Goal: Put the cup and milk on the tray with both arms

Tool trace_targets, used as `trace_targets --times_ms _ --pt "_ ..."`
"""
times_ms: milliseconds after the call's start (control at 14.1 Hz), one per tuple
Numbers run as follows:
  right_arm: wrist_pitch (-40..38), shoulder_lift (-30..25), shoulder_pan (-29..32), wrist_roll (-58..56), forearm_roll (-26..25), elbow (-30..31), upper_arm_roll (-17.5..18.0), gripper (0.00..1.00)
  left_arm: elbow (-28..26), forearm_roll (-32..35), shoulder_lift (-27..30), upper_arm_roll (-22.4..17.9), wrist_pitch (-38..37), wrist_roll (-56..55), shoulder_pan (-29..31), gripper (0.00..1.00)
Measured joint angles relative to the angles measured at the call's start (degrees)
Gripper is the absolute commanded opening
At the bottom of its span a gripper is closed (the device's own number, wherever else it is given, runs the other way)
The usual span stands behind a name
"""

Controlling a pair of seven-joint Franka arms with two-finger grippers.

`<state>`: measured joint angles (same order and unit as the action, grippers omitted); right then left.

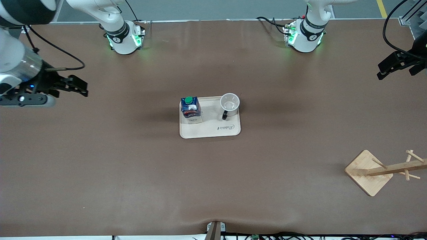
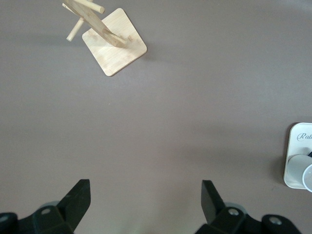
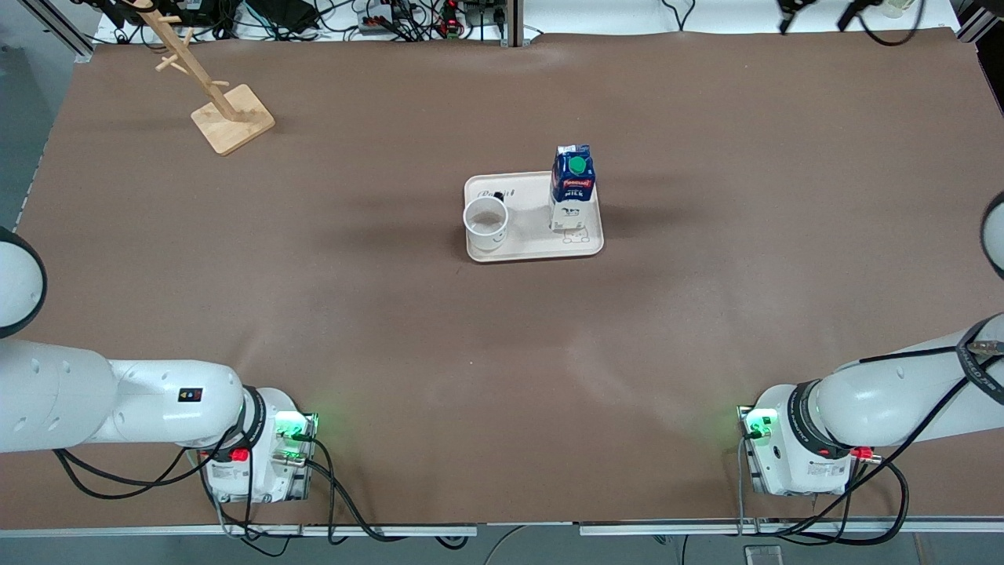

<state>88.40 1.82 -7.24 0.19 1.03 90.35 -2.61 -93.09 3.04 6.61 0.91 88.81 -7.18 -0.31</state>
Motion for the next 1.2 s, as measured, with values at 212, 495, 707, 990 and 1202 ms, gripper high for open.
trace_targets --times_ms 212,495,707,990,1202 --pt "0.3 -2.6 3.4 -5.8 0.0 1.5 0.0 1.0 0.0 0.0 0.0 0.0 0.0 0.0 0.0 1.0" --pt "-1.2 -6.0 4.1 -12.4 0.0 1.8 0.0 1.0 0.0 0.0 0.1 0.0 0.0 0.0 0.0 1.0" --pt "-1.7 -6.1 4.4 -15.4 -0.1 1.8 0.0 1.0 0.0 0.0 0.2 0.0 0.0 0.0 0.0 1.0" --pt "-2.1 -6.2 4.6 -15.5 -0.2 1.5 0.0 1.0 0.0 0.0 0.3 0.1 0.0 0.0 0.0 1.0" --pt "-4.0 -6.5 4.6 -15.5 -0.2 1.3 0.1 1.0 0.0 0.0 0.3 0.1 0.0 0.0 0.0 1.0"
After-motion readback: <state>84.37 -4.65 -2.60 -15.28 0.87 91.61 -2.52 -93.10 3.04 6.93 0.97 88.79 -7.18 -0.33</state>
